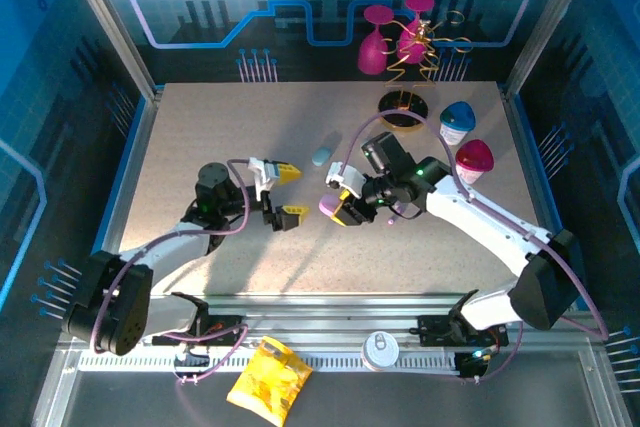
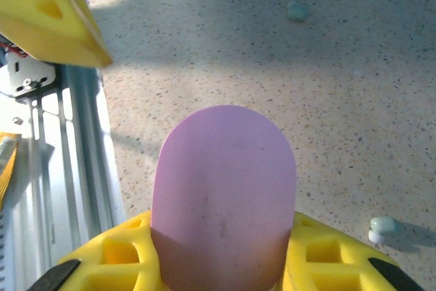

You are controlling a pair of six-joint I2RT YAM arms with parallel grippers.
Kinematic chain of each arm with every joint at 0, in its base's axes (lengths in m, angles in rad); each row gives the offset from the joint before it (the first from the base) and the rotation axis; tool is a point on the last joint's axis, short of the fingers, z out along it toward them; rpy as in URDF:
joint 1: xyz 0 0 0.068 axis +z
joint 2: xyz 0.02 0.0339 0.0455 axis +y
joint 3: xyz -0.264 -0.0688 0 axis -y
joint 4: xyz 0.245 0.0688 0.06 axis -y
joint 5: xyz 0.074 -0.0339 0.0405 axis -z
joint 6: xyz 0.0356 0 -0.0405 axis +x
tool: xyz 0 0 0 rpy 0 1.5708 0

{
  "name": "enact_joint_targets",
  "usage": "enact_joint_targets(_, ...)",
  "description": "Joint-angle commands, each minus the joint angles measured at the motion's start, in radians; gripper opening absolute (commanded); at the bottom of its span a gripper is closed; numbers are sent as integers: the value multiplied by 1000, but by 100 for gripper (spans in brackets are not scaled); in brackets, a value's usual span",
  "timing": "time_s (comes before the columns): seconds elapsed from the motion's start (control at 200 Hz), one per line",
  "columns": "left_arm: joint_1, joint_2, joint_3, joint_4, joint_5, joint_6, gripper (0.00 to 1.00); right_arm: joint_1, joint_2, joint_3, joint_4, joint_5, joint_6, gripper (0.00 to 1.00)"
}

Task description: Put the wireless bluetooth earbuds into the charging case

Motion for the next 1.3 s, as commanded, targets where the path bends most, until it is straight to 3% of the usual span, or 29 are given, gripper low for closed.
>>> enact_joint_targets(0.0,-19,32,42,3,165,6,99,-5,-21,42,-94,-63,-62,21)
enact_joint_targets(0.185,-46,50,95,-122,230,38,89,19,-2,84,-109,-79,-73,18)
enact_joint_targets(0.405,-75,57,121,-183,248,68,85,25,10,113,-76,-115,-56,18)
enact_joint_targets(0.901,-92,79,115,-58,229,7,73,38,51,160,-80,-164,-70,18)
enact_joint_targets(1.296,-94,96,118,-18,242,-32,55,40,52,155,-77,-163,-79,18)
